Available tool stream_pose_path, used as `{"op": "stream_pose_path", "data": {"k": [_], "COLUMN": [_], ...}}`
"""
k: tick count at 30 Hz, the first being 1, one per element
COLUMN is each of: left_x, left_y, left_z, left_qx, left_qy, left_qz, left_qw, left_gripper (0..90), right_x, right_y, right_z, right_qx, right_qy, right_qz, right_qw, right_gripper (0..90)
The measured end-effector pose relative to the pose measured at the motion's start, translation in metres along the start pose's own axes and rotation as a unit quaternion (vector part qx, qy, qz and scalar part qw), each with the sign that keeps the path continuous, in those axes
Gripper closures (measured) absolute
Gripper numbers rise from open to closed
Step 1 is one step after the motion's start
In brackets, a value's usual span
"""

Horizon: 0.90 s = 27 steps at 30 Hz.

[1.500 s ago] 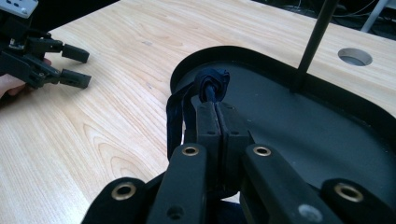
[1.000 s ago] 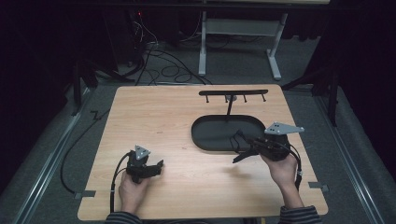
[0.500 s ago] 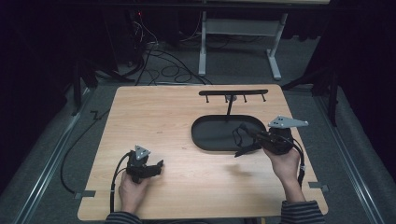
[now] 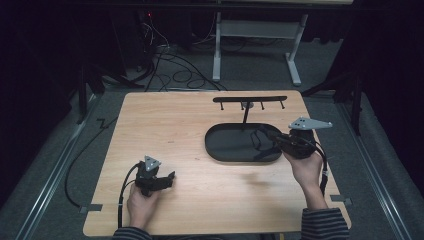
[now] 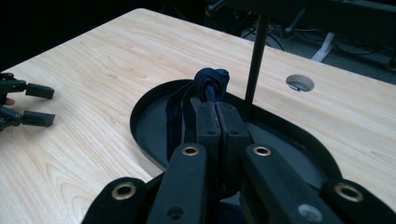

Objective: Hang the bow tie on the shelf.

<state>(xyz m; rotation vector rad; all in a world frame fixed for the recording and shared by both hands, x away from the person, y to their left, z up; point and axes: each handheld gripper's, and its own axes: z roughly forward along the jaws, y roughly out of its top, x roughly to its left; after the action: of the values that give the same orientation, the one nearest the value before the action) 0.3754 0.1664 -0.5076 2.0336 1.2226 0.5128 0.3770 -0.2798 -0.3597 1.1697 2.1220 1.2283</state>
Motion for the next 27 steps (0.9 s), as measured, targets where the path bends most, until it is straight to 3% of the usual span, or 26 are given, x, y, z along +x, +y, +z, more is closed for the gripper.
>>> {"op": "stream_pose_path", "data": {"k": [27], "left_x": [0.000], "left_y": [0.000], "left_z": [0.000], "left_qx": [0.000], "left_qy": [0.000], "left_qz": [0.000], "left_qw": [1.0000], "left_gripper": [22.2], "right_x": [-0.017], "right_y": [0.026], "right_z": [0.014], "right_qx": [-0.016], "right_qy": [-0.012], "right_qz": [0.008], "right_qw": [0.9998], "right_gripper": [90.0]}}
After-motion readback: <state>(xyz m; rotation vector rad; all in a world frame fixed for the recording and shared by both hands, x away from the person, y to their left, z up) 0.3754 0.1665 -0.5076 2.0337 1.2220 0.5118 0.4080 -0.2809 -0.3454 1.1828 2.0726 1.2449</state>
